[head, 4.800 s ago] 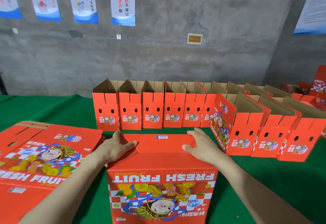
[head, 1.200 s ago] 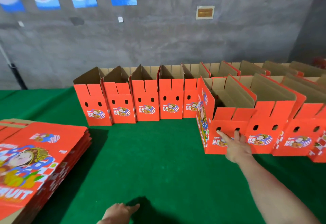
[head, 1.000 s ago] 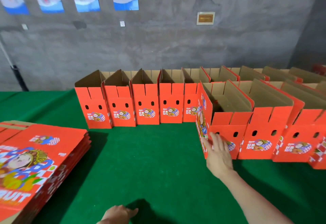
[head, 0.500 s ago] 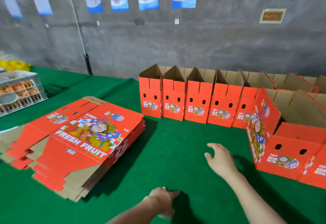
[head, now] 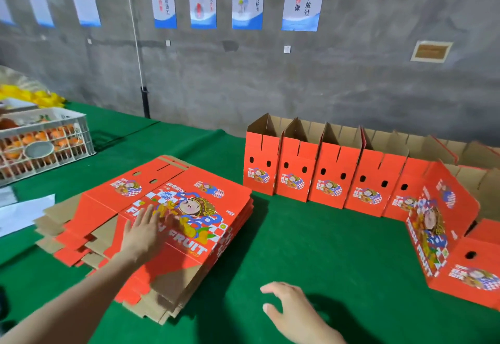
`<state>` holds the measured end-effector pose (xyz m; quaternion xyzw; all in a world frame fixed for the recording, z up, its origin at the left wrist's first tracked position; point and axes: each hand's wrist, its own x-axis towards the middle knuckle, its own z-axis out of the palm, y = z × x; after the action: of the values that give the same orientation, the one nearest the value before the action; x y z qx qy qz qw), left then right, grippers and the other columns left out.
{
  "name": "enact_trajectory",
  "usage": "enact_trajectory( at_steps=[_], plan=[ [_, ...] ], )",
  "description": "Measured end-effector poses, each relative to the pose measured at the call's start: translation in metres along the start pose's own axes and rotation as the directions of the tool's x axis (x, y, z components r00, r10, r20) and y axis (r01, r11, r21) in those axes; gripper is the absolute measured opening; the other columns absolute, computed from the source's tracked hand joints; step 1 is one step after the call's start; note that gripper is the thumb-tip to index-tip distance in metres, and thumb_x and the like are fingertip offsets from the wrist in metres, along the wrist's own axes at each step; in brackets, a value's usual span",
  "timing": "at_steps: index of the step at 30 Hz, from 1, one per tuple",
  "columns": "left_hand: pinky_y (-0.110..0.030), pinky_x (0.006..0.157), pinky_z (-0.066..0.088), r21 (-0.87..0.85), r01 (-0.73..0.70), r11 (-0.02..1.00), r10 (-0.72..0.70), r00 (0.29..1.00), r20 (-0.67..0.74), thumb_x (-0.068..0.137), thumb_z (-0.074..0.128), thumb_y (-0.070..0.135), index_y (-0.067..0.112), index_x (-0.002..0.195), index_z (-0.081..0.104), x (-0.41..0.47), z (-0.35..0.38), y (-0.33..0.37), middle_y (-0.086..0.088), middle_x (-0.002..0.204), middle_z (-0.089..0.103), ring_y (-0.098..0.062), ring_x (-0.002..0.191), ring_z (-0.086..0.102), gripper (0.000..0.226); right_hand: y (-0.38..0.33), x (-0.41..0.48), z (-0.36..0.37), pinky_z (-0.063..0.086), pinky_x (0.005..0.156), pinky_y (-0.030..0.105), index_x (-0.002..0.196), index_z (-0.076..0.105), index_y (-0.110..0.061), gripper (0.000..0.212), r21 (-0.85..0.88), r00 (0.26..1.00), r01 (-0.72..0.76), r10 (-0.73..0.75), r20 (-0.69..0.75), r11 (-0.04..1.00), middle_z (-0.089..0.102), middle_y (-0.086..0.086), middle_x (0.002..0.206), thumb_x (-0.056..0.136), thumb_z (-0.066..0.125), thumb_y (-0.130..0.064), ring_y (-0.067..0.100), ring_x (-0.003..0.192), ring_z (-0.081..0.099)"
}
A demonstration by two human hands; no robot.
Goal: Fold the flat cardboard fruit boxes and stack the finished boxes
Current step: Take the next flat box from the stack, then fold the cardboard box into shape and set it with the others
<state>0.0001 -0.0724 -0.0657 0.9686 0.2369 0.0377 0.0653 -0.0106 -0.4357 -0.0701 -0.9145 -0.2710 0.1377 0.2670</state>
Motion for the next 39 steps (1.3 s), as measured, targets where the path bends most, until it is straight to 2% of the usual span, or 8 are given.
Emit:
enact_trajectory(
  at_steps=[9, 12, 15, 20, 26, 31, 36, 39],
  plan=[
    [-0.052, 0.116, 0.000, 0.043, -0.209, 0.977, 0.203, 0.972, 0.121, 0.068, -0.026, 0.075, 0.029, 0.152, -0.002, -0.055, 0.053, 0.019, -0.001, 0.160, -0.012, -0.022, 0.147, -0.013, 0.099, -0.025, 0.033, 0.058, 0.034, 0.107, 0.024, 0.148, 0.028, -0.019, 0.064, 0.186, 0.929, -0.365, 0.344, 0.135, 0.912, 0.048, 0.000, 0.141, 0.093, 0.054, -0.040, 0.013, 0.125, 0.048],
    [-0.049, 0.114, 0.002, 0.025, -0.253, 0.967, 0.248, 0.959, 0.141, 0.062, -0.031, 0.077, 0.032, 0.152, 0.002, -0.082, 0.059, 0.037, 0.001, 0.160, -0.009, -0.020, 0.147, -0.010, 0.107, -0.031, 0.045, 0.073, 0.048, 0.089, 0.036, 0.143, 0.034, -0.004, 0.061, 0.647, 0.817, -0.546, 0.508, 0.271, 0.533, 0.057, 0.011, 0.125, 0.096, 0.052, -0.039, 0.025, 0.106, 0.061],
    [-0.054, 0.110, 0.019, -0.094, -0.326, 0.941, 0.331, 0.943, 0.044, 0.088, 0.038, 0.052, 0.035, 0.146, 0.033, -0.106, 0.052, 0.056, 0.003, 0.158, 0.018, -0.019, 0.146, 0.017, 0.060, -0.034, 0.049, 0.074, 0.050, 0.086, 0.049, 0.117, 0.056, 0.007, 0.035, 0.873, 0.761, -0.466, 0.568, 0.313, 0.143, 0.066, 0.026, 0.108, 0.097, 0.054, -0.022, 0.039, 0.101, 0.064],
    [-0.018, 0.108, 0.027, -0.539, -0.402, 0.740, 0.392, 0.909, -0.141, 0.092, 0.057, 0.024, 0.025, 0.133, 0.053, -0.091, 0.028, 0.047, 0.006, 0.148, 0.039, -0.009, 0.135, 0.040, 0.042, -0.026, 0.031, 0.044, 0.052, 0.080, 0.041, 0.102, 0.065, -0.002, 0.014, 0.913, 0.740, -0.305, 0.671, 0.048, 0.271, 0.071, 0.019, 0.099, 0.096, 0.055, -0.009, 0.032, 0.093, 0.067],
    [-0.028, 0.112, 0.029, -0.404, -0.665, 0.628, 0.677, 0.723, -0.136, 0.075, 0.024, 0.087, 0.020, 0.139, 0.047, -0.062, -0.039, 0.039, 0.006, 0.144, 0.043, -0.012, 0.135, 0.039, 0.095, -0.004, -0.012, -0.038, 0.049, 0.084, 0.037, 0.095, 0.068, -0.018, 0.013, 0.878, 0.717, -0.194, 0.674, -0.178, 0.438, 0.075, 0.000, 0.086, 0.096, 0.057, -0.024, 0.022, 0.086, 0.068],
    [-0.026, 0.118, 0.005, -0.056, -0.848, 0.526, 0.850, 0.525, 0.039, 0.079, 0.038, 0.079, 0.034, 0.150, 0.013, -0.068, -0.055, 0.077, 0.018, 0.153, 0.003, -0.002, 0.144, 0.003, 0.088, 0.026, -0.054, -0.086, 0.036, 0.084, 0.029, 0.113, 0.064, -0.003, 0.029, 0.839, 0.623, -0.311, 0.762, -0.175, 0.447, 0.063, 0.009, 0.103, 0.097, 0.055, -0.025, 0.021, 0.090, 0.058],
    [-0.022, 0.071, 0.054, 0.181, -0.899, 0.398, 0.904, 0.351, -0.244, 0.075, 0.058, 0.009, 0.029, 0.116, 0.068, -0.082, -0.096, 0.146, 0.005, 0.111, 0.071, -0.014, 0.097, 0.069, 0.047, 0.043, -0.092, -0.121, 0.053, 0.055, 0.032, 0.100, 0.061, 0.003, 0.026, 0.993, 0.644, -0.116, 0.761, 0.073, 0.003, 0.069, 0.020, 0.076, 0.092, 0.057, -0.022, 0.032, 0.059, 0.066],
    [-0.033, 0.077, 0.047, 0.237, -0.833, 0.500, 0.866, 0.488, -0.108, 0.091, 0.045, 0.016, 0.032, 0.122, 0.057, -0.077, -0.117, 0.178, 0.002, 0.108, 0.068, -0.024, 0.100, 0.063, 0.037, 0.050, -0.107, -0.142, 0.045, 0.068, 0.029, 0.113, 0.053, -0.001, 0.041, 0.944, 0.744, 0.238, 0.668, -0.026, -0.229, 0.065, 0.021, 0.097, 0.098, 0.042, -0.038, 0.027, 0.079, 0.057]
  ],
)
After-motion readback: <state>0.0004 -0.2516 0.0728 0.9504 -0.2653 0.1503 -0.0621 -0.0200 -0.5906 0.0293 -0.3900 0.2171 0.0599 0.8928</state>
